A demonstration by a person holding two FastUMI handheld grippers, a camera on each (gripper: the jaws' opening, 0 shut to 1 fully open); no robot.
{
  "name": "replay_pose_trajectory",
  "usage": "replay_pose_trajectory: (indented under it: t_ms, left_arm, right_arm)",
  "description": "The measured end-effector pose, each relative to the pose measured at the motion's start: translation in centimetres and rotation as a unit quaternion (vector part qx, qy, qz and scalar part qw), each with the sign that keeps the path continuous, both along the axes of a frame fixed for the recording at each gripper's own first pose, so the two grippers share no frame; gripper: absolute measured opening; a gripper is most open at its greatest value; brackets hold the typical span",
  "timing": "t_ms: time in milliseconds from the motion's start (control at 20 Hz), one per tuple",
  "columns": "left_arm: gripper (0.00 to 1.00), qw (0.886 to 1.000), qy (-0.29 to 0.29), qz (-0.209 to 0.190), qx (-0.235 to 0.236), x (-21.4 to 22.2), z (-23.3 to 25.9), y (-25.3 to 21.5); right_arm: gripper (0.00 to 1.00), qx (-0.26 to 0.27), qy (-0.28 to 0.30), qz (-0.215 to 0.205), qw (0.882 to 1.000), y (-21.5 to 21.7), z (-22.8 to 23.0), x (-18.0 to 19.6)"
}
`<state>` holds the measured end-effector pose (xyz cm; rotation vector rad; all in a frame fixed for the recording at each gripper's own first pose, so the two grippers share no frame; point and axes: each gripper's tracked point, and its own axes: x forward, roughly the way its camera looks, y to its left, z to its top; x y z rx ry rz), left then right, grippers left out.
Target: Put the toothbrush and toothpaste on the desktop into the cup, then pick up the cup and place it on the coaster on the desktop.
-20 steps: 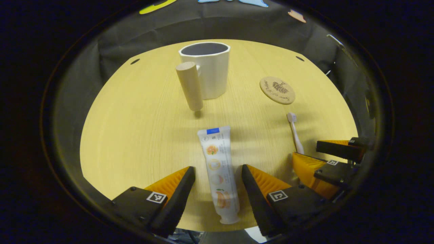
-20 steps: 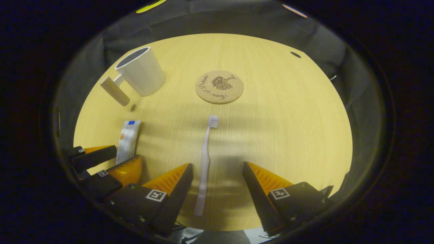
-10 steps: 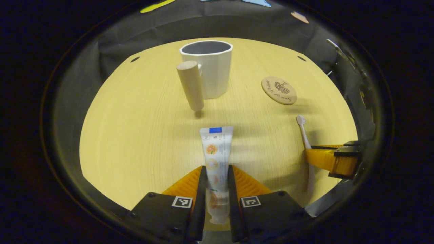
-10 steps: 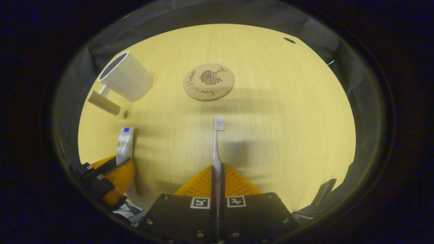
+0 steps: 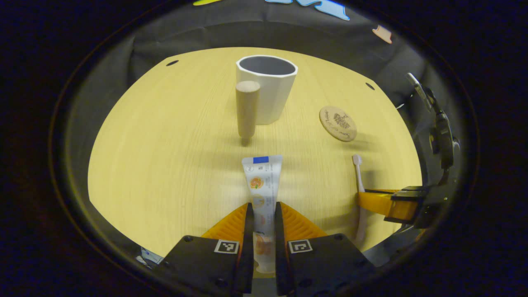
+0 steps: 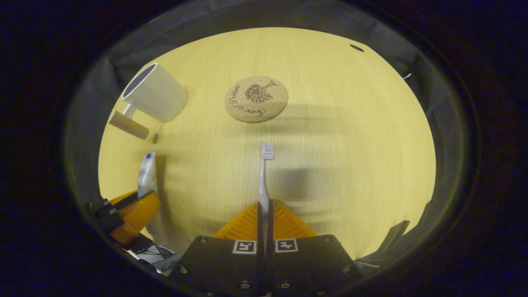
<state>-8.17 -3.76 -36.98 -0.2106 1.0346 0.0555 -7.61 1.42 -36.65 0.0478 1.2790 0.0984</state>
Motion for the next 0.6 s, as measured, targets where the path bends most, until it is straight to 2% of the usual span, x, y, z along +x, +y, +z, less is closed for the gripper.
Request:
replay_pose_trajectory:
  t_ms: [600]
  left_arm:
    - [0.29,0.993,-0.103,0.024,-0.042,2.7,12.5,0.5]
  right_arm:
    - [0.02,0.020,0.006,-0.007,1.000,-0.1,0.1,0.1]
